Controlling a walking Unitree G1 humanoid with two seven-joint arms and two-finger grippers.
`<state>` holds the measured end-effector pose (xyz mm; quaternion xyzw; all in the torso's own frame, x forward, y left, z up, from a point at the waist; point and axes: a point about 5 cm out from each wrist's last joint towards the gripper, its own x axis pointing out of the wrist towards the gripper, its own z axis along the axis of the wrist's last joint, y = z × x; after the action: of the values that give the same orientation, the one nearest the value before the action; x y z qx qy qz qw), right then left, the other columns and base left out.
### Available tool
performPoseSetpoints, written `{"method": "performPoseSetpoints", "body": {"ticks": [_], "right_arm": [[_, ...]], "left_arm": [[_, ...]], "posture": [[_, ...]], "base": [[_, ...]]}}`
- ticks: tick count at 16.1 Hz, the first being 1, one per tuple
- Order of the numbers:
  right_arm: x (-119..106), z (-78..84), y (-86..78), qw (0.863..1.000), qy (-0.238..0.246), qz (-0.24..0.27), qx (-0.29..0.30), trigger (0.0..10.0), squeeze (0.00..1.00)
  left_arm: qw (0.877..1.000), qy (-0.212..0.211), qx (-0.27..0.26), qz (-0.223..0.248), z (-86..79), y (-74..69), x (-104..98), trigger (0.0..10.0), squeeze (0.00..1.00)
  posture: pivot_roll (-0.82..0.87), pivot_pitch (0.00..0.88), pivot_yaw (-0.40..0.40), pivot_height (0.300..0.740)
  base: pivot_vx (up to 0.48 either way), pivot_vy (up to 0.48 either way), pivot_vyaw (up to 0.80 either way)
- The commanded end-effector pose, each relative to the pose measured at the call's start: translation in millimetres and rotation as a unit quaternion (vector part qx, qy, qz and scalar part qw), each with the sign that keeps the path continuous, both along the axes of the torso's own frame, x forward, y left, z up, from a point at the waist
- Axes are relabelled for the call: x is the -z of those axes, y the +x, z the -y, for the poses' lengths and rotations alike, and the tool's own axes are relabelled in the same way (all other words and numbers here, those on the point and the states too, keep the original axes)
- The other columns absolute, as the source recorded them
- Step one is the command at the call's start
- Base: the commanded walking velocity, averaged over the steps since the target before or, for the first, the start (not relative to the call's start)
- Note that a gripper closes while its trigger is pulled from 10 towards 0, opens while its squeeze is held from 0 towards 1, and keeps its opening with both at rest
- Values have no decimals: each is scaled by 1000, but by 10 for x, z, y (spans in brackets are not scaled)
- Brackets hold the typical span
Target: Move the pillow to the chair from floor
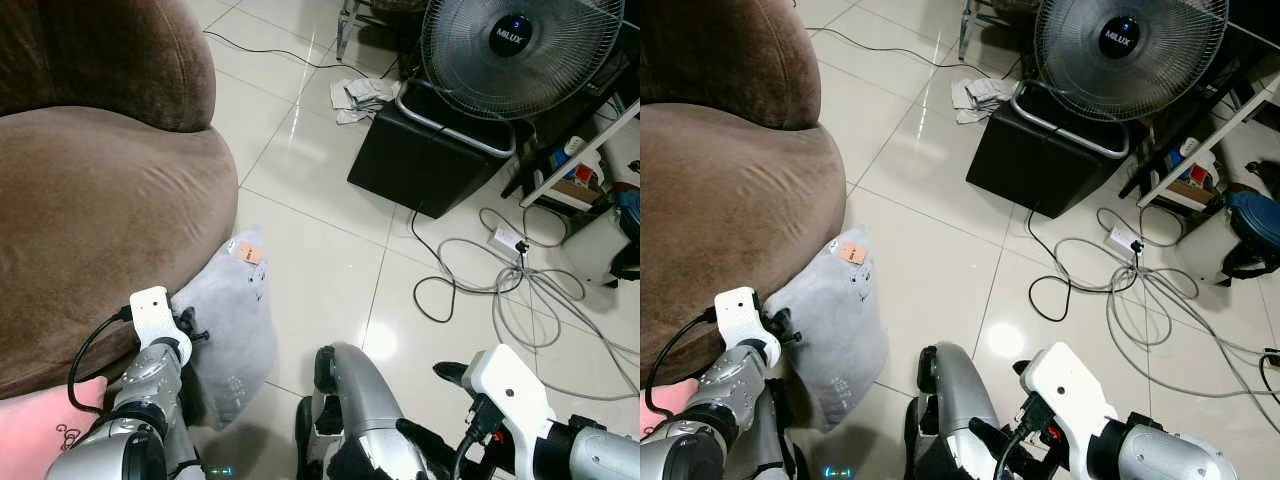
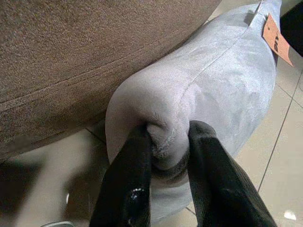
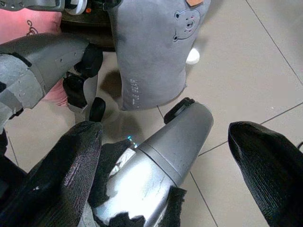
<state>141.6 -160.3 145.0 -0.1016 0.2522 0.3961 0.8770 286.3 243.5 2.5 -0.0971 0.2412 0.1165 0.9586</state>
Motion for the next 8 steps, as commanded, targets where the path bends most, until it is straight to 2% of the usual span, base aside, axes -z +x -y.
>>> {"method": "performPoseSetpoints", "body": {"ticks": [1,7,8], "right_arm": [[15,32,11,1000,-7,-2,8,10000,0],[38,25,73,1000,-5,6,10,10000,0],[80,31,130,1000,-3,9,19,10000,0]], "left_arm": [[1000,-10,13,-22,71,-67,94,0,0],[1000,-18,6,-20,72,-57,88,0,0],[999,-28,7,-15,110,-40,82,0,0]], "posture": [[-353,170,-243,575],[-349,154,-228,575],[-324,155,-196,575]], "base": [[0,0,0],[0,0,0],[0,0,0]]}}
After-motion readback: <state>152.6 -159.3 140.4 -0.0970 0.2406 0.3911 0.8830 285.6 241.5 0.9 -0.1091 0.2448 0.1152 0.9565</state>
